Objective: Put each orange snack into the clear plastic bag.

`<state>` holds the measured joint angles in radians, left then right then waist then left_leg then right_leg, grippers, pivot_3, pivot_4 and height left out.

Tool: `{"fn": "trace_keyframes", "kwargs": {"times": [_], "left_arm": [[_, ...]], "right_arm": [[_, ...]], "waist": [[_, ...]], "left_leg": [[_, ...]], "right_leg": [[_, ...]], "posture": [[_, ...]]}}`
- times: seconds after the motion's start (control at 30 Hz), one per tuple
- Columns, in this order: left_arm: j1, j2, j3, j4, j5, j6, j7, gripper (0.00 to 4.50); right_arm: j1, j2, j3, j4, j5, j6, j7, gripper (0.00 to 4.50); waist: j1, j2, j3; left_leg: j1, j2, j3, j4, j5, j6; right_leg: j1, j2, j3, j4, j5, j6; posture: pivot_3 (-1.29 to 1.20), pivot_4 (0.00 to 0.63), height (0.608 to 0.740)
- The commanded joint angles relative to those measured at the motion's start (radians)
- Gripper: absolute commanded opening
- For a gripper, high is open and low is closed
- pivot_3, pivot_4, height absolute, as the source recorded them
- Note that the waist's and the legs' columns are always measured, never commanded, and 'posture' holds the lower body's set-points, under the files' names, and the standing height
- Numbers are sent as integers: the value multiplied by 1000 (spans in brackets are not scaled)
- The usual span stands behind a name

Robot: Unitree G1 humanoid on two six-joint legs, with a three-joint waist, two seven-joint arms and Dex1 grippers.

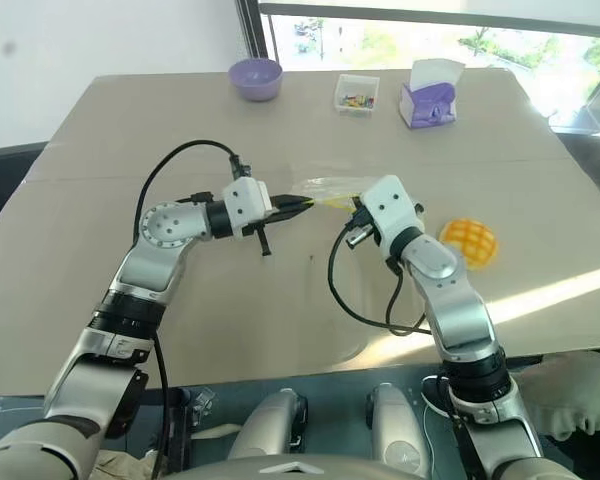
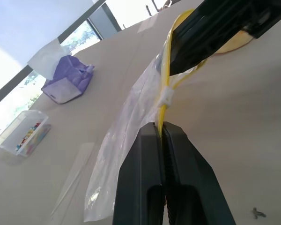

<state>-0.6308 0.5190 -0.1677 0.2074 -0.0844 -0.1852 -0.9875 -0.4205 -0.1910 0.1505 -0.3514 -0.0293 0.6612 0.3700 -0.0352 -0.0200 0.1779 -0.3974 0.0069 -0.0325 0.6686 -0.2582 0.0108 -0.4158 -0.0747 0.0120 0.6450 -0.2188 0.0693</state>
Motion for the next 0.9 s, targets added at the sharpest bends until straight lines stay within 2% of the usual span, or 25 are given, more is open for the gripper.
{"fn": "trace_keyframes", "kwargs": {"times": [0.03,0.17,0.3,0.5,0.6,0.83,0.87,0.9], "left_arm": [[13,10,2,-53,-31,-24,-38,0],[13,6,8,-46,-27,-20,-40,0],[3,5,12,-27,-17,-15,-31,0],[15,5,7,-31,-8,-5,-19,0],[26,8,6,-41,-6,5,-16,0],[37,9,11,-47,3,27,-7,0],[37,10,11,-45,5,33,-3,0],[36,8,13,-44,6,45,4,0]], "right_arm": [[-30,64,-74,21,55,37,-56,51],[-38,98,-78,107,55,-14,-87,51],[-46,-93,164,237,-218,-279,-88,51],[-68,-215,298,349,-393,-442,-68,51],[-68,-223,293,369,-421,-467,-75,841],[-62,-219,274,387,-484,-502,-103,4120],[-58,-218,264,383,-486,-504,-110,4438],[-53,-217,254,377,-486,-505,-113,4438]], "waist": [[0,0,0],[0,0,0],[0,0,0],[-6,0,0],[-5,0,0],[-4,0,0],[-4,0,0],[-4,0,0]], "left_leg": [[0,0,0,0,0,0],[0,0,0,0,0,0],[0,-1,0,0,0,0],[0,0,1,0,0,0],[0,0,0,0,0,0],[0,0,0,0,0,0],[0,0,0,0,0,0],[0,0,0,0,0,0]], "right_leg": [[0,0,0,0,0,0],[0,0,0,0,0,0],[0,0,0,0,0,0],[0,0,0,0,0,0],[0,0,0,0,0,0],[0,0,0,0,0,0],[0,0,0,0,0,0],[0,0,0,0,0,0]], "posture": [[0,150,740],[0,150,740],[0,150,740],[0,150,740],[0,150,740],[0,150,740],[0,150,740],[0,150,740]]}}
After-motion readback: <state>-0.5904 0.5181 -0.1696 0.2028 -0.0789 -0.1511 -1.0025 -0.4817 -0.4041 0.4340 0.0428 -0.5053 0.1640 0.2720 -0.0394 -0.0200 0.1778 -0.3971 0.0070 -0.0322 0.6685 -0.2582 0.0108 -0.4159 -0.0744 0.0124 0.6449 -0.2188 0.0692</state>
